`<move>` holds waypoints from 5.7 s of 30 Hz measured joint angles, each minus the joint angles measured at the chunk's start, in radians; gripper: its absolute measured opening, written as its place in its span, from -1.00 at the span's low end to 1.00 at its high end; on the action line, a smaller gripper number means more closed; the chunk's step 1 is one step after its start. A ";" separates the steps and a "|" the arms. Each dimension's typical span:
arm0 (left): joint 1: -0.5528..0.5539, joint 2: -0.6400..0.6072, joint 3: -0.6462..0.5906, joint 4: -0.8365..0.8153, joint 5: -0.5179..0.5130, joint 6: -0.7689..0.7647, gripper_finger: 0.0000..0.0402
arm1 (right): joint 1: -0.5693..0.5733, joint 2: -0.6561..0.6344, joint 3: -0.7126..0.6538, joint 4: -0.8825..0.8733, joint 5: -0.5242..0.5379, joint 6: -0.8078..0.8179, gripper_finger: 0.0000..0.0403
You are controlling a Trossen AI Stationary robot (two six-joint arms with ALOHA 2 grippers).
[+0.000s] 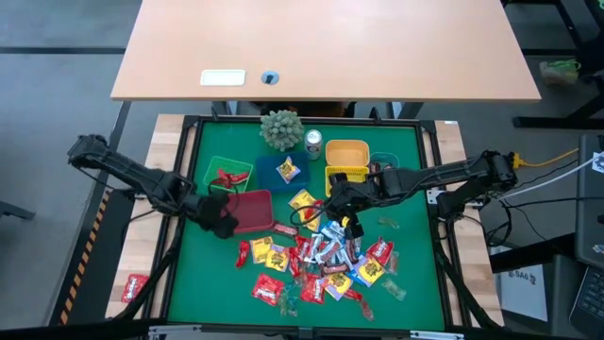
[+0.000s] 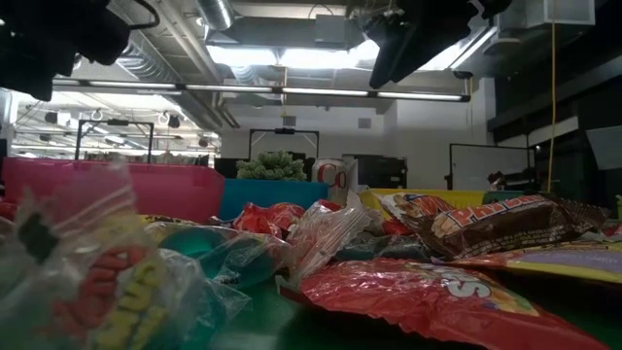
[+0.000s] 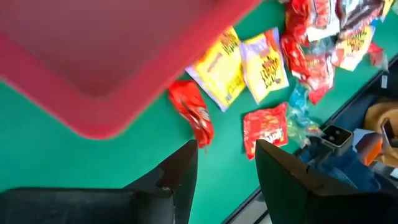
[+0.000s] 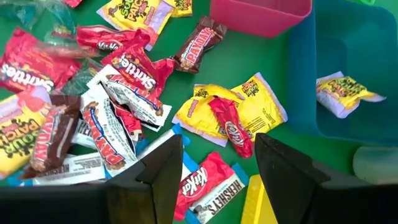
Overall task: Sort candy
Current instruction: Put the red chocolate bar into the green bin, then put the yellow candy pack into the blue bin
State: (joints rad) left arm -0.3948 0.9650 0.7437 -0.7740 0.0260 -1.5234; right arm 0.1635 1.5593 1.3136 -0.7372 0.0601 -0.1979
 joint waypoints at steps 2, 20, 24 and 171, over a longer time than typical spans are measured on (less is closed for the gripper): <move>-0.042 0.034 0.000 0.039 -0.009 -0.038 -0.27 | 0.000 0.000 0.000 0.000 0.000 0.012 -0.01; -0.204 0.388 0.000 0.270 -0.014 -0.281 -0.27 | 0.000 0.000 0.000 -0.007 0.000 0.013 -0.01; -0.204 0.424 0.000 0.268 -0.069 -0.281 -0.27 | 0.000 0.000 0.000 -0.008 0.000 0.013 -0.01; 0.420 0.062 0.000 -0.032 -0.589 0.790 -0.30 | 0.111 0.505 0.000 0.395 0.393 0.166 -0.96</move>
State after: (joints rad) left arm 0.0254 1.0274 0.7437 -0.8062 -0.5629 -0.7332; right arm 0.2745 2.0644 1.3140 -0.3424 0.4532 -0.0319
